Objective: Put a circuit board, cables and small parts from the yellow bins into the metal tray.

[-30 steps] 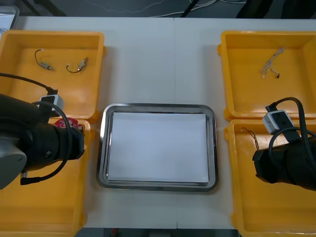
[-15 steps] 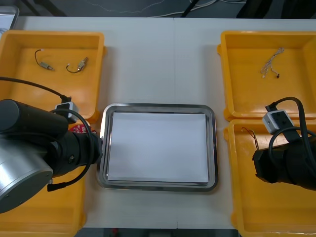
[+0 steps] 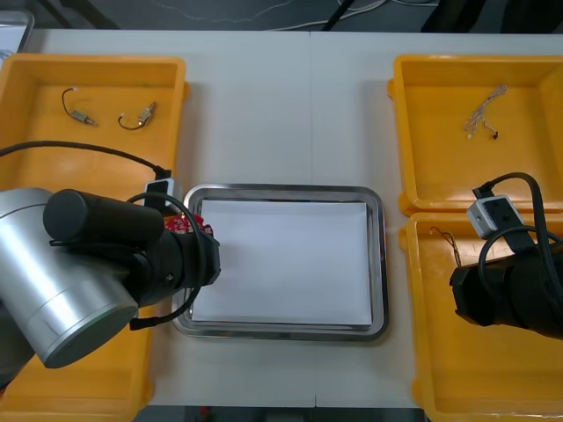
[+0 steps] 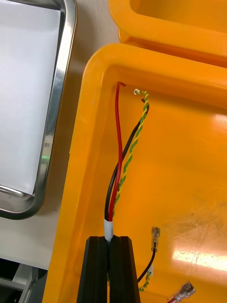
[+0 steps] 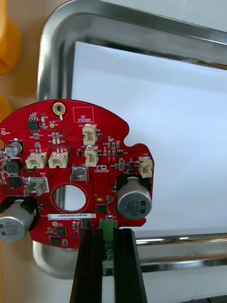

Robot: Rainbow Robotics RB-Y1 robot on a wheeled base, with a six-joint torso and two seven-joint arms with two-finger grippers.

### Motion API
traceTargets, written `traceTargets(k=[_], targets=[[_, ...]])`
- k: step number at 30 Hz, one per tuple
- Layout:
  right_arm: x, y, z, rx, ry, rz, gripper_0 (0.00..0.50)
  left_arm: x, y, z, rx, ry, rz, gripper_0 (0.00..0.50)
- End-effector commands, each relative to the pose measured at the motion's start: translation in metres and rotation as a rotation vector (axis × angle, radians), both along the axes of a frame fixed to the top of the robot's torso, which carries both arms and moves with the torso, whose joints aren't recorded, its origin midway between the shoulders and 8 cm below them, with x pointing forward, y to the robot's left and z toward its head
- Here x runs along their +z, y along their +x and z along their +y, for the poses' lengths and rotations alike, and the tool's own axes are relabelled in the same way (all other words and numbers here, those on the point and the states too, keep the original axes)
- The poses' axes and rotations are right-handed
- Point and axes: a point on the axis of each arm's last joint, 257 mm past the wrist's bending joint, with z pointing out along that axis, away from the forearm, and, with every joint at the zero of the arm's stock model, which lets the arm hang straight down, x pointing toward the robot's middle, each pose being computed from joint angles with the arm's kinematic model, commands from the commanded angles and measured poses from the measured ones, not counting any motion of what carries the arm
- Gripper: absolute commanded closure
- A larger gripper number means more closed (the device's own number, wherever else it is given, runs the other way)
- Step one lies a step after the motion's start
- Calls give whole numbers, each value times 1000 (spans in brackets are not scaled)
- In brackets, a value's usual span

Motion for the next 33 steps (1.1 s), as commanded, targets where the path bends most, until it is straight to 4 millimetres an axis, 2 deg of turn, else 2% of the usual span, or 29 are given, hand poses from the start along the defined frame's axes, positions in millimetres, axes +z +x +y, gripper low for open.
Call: traceTargets(k=[1, 10, 15, 21, 26, 33], targets=[[11, 1, 7, 83, -44, -37, 500, -1, 8, -11, -15, 7, -27, 500], [11, 1, 7, 83, -44, -37, 500, -22, -5, -33, -77, 33, 21, 500], [11, 1, 7, 83, -44, -37, 500, -29, -6, -45, -89, 36, 39, 500], [11, 1, 7, 83, -44, -37, 500, -44, -1, -46, -83, 64, 67, 500], [11, 1, 7, 83, -44, -37, 500, -57, 5, -55, -85, 39, 65, 500], [11, 1, 7, 83, -44, -37, 500, -64, -4, -53, -85, 54, 95, 500]])
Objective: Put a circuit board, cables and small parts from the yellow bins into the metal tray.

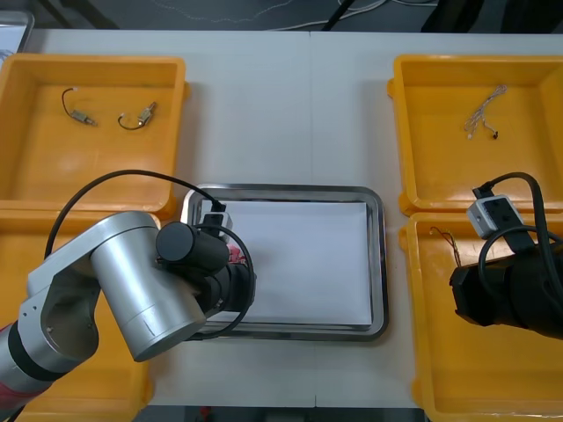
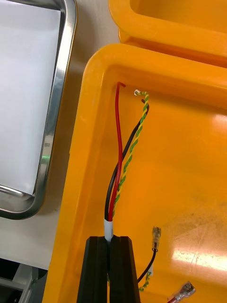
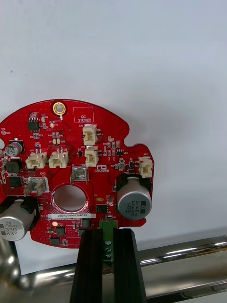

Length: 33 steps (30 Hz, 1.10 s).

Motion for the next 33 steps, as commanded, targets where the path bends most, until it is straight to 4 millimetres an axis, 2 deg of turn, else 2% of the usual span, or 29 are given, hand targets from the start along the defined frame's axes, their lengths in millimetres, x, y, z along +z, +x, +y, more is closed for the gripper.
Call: traceTargets(k=[1, 11, 22, 33], targets=[[11, 1, 7, 83, -45, -37, 500, 9, -3, -16, 49, -51, -2, 500], [11, 1, 7, 83, -45, -37, 500, 10, -35, -9, 56, -13, 64, 500], [11, 1, 7, 83, -45, -37, 500, 14, -32, -18, 63, -50, 52, 500], [11, 1, 7, 83, -45, -37, 500, 11, -41, -34, 58, -70, 67, 500]])
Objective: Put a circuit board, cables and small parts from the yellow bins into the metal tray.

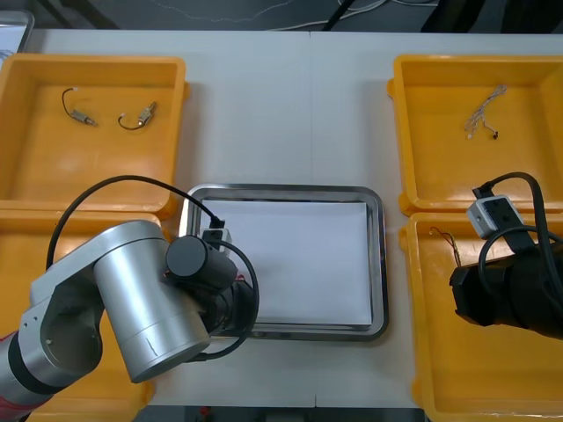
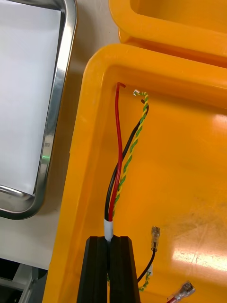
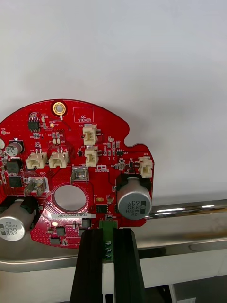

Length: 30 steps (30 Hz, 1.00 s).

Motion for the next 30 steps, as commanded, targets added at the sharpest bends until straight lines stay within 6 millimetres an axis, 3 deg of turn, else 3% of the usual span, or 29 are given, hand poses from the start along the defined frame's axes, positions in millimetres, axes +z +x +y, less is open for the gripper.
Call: traceTargets(k=[1, 10, 17, 30], targets=[[11, 1, 7, 82, -45, -37, 500, 15, -7, -33, 16, -87, -16, 500], [11, 1, 7, 82, -45, -37, 500, 15, 2, -31, 27, -71, -33, 500], [11, 1, 7, 82, -45, -37, 500, 5, 15, -17, 56, -21, -46, 500], [11, 1, 7, 82, -45, -37, 500, 5, 17, -25, 54, -39, -48, 500]])
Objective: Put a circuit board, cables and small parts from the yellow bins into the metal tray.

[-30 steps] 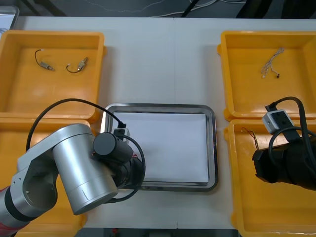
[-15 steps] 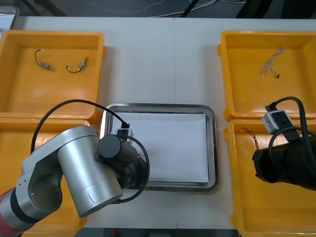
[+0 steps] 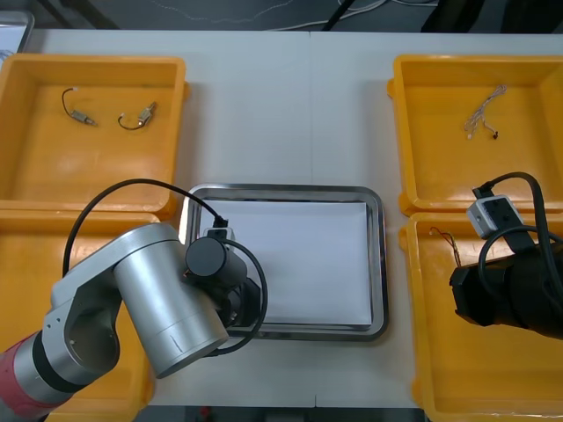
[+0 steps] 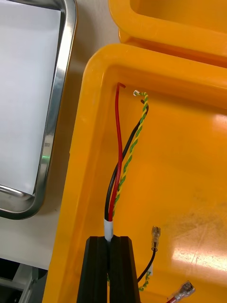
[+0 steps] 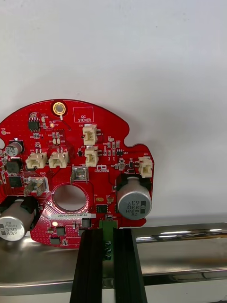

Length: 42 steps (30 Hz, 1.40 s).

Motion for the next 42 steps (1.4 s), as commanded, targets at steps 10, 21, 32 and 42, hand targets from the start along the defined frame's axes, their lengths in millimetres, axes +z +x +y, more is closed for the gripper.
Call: traceTargets(k=[10, 21, 32, 42], targets=[[11, 1, 7, 82, -45, -37, 500, 14, 6, -23, 10, -54, -40, 218], [11, 1, 7, 82, -45, -37, 500, 27, 8, -18, 6, -52, -59, 0], [11, 1, 7, 82, -45, -37, 500, 74, 13, -8, -30, -101, -88, 0], [14, 3, 3, 77, -55, -45, 500, 112, 34, 24, -23, -119, -125, 0]])
